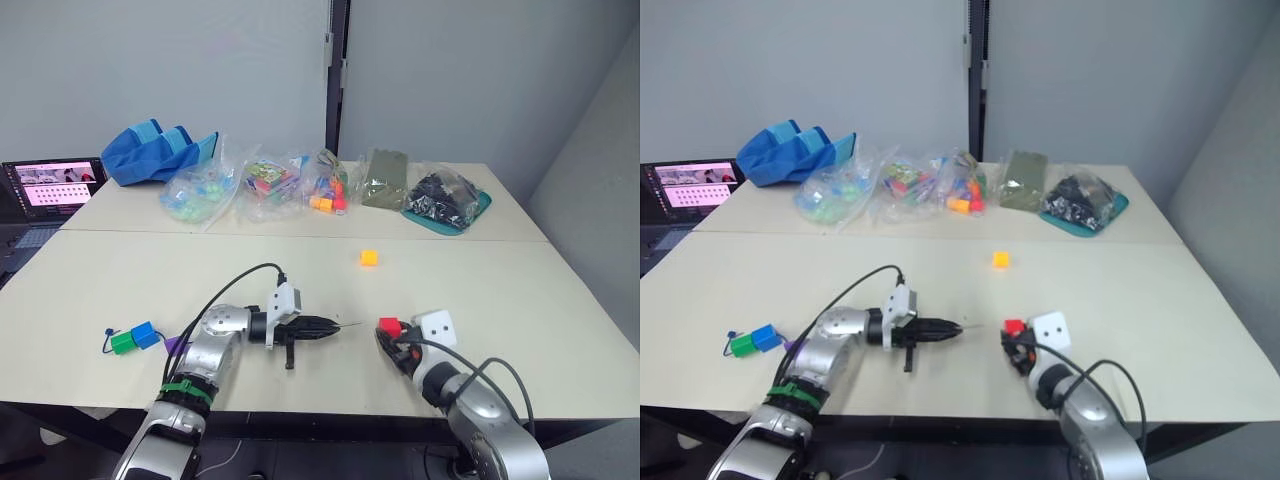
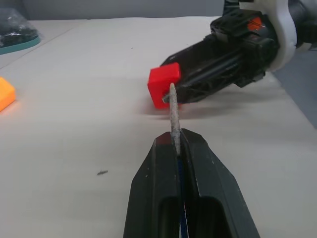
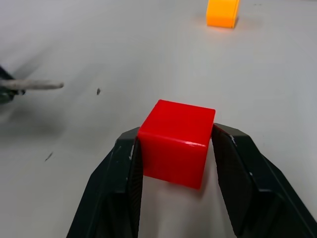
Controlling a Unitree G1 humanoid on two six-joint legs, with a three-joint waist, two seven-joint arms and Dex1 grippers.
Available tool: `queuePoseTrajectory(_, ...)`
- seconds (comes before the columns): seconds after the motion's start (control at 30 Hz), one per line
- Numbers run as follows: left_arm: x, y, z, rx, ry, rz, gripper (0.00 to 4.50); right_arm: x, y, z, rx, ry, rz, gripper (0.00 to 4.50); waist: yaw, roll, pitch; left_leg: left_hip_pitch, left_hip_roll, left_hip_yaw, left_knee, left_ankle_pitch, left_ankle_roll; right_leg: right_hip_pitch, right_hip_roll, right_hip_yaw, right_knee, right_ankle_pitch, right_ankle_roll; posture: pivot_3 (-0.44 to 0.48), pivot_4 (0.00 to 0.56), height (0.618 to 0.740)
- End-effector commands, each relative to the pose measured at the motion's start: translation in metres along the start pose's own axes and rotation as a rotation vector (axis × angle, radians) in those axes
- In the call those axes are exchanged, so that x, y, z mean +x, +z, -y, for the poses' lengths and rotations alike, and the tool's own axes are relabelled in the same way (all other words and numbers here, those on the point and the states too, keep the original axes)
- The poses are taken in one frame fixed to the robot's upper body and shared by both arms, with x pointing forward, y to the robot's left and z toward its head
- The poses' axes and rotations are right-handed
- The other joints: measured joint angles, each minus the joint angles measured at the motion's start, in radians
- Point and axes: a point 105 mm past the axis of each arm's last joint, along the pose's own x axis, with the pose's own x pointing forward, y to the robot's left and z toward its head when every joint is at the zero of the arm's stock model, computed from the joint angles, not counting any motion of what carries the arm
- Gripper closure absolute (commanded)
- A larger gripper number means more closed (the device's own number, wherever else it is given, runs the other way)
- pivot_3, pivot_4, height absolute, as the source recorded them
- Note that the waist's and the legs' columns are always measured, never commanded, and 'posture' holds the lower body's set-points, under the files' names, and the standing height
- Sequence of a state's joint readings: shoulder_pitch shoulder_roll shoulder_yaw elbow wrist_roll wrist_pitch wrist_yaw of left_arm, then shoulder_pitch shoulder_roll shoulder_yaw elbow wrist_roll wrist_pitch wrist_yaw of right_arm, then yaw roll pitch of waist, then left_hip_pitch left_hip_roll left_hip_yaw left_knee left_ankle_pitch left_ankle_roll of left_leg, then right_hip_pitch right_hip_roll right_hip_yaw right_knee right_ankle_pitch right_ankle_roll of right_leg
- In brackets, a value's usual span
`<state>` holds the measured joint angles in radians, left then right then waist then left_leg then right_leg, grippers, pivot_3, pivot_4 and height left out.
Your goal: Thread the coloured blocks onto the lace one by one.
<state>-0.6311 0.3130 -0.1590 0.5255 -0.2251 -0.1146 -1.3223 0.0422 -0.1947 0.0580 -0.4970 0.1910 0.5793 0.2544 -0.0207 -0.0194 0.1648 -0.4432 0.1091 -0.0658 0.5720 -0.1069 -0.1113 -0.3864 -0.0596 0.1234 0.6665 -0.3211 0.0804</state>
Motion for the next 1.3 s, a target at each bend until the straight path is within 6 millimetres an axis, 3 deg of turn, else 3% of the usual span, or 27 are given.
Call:
queuePoseTrajectory(0.03,0.006,0.008,-0.003,0.037,-0.034,0.016,4.5,-0.006,0.01,-0.006,0.075,-0.028,0.05,2.91,-0.002,0.0,0.0,0.0,0.0,0.0,0.0,0.0,0.0,0.0,0.0,0.0,0.0,0.0,0.0,0.0,0.15,0.74)
queuePoseTrajectory(0.07,0.007,0.008,-0.004,0.038,-0.037,0.018,4.5,-0.007,0.01,-0.005,0.095,-0.037,0.053,1.88,-0.002,0.0,0.0,0.0,0.0,0.0,0.0,0.0,0.0,0.0,0.0,0.0,0.0,0.0,0.0,0.0,0.15,0.74)
queuePoseTrajectory(0.2,0.012,0.007,-0.005,0.035,-0.058,0.02,4.5,-0.021,0.014,-0.009,0.084,0.002,0.03,0.47,0.004,0.0,0.0,-0.001,0.0,0.0,0.0,0.0,0.0,0.0,0.0,0.0,-0.001,0.0,0.0,0.0,0.15,0.74)
queuePoseTrajectory(0.27,0.012,0.007,-0.006,0.036,-0.06,0.019,4.5,-0.03,0.021,-0.005,0.039,0.027,0.025,0.04,0.005,0.0,0.0,-0.001,0.0,0.0,0.0,0.0,0.0,0.0,0.0,0.0,-0.001,0.0,0.0,0.0,0.15,0.74)
queuePoseTrajectory(0.4,0.011,0.007,-0.012,0.042,-0.026,0.015,4.5,-0.041,0.034,-0.001,-0.037,0.139,0.008,0.04,0.004,0.0,0.0,-0.001,0.0,0.0,0.001,0.0,0.0,0.0,0.0,0.0,-0.001,0.0,0.0,0.0,0.15,0.74)
queuePoseTrajectory(0.5,0.008,0.005,-0.012,0.04,-0.009,0.018,4.5,-0.053,0.042,-0.011,-0.126,0.369,-0.07,0.04,0.001,0.0,0.0,-0.001,0.0,0.0,0.001,0.0,0.0,0.0,0.0,0.0,-0.001,0.0,0.0,0.0,0.15,0.74)
queuePoseTrajectory(0.63,0.005,0.0,-0.009,0.036,0.01,0.01,4.5,-0.054,0.056,0.0,-0.248,0.513,-0.154,0.04,-0.003,0.0,0.0,-0.001,0.0,0.0,0.001,0.0,0.0,0.001,0.0,0.0,-0.001,0.0,0.0,0.0,0.15,0.74)
queuePoseTrajectory(0.83,0.002,-0.015,-0.002,0.069,0.047,-0.066,4.5,-0.026,0.063,0.029,-0.573,0.717,-0.314,0.04,-0.007,0.0,0.0,-0.001,-0.001,0.0,0.001,0.0,0.001,0.001,-0.001,0.0,-0.002,0.0,0.001,0.0,0.15,0.74)
queuePoseTrajectory(1.13,0.005,-0.014,0.003,0.079,0.056,-0.091,4.5,0.001,0.044,0.024,-0.654,0.863,-0.417,0.04,0.008,0.0,0.0,-0.001,-0.001,0.0,0.002,0.0,0.0,0.0,-0.001,0.0,-0.002,0.0,0.001,0.0,0.15,0.74)
queuePoseTrajectory(1.3,0.003,-0.013,0.003,0.084,0.061,-0.099,4.5,0.012,0.036,0.021,-0.643,0.83,-0.405,0.04,0.008,0.0,0.0,-0.001,-0.001,0.0,0.002,0.0,0.0,0.0,-0.001,0.0,-0.002,0.0,0.001,0.0,0.15,0.74)
